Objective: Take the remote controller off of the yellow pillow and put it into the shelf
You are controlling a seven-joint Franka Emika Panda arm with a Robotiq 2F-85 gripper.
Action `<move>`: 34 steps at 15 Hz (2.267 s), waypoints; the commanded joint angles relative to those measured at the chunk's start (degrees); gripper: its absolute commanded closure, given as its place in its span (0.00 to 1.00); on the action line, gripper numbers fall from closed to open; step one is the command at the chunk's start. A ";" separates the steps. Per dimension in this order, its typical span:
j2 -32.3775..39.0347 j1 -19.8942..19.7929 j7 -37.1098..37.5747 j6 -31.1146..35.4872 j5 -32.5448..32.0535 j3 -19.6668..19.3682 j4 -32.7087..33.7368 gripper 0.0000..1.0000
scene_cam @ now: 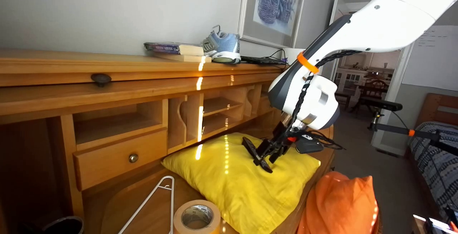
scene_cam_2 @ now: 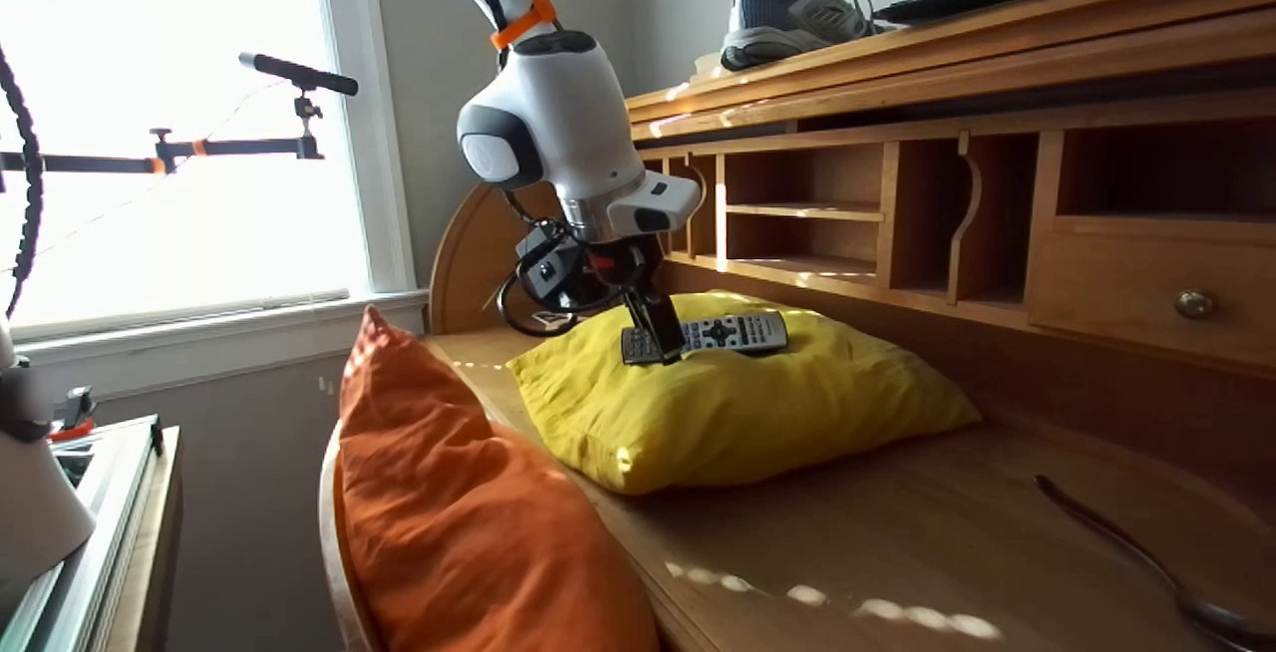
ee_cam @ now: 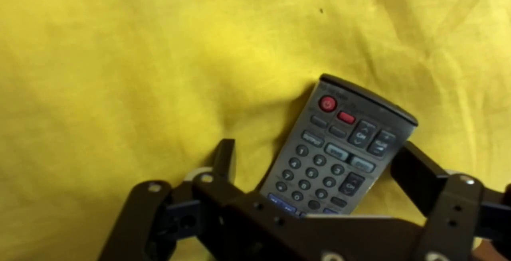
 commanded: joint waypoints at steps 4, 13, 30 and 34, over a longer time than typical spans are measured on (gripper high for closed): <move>5.33 -2.04 -7.25 1.58 8.75 2.77 5.78 0.26; 4.18 -1.50 -10.34 2.14 11.42 3.27 5.99 0.46; -3.05 -0.74 -10.30 1.16 9.73 3.27 0.45 0.96; -7.30 0.44 -10.89 3.56 8.17 3.08 -4.50 0.96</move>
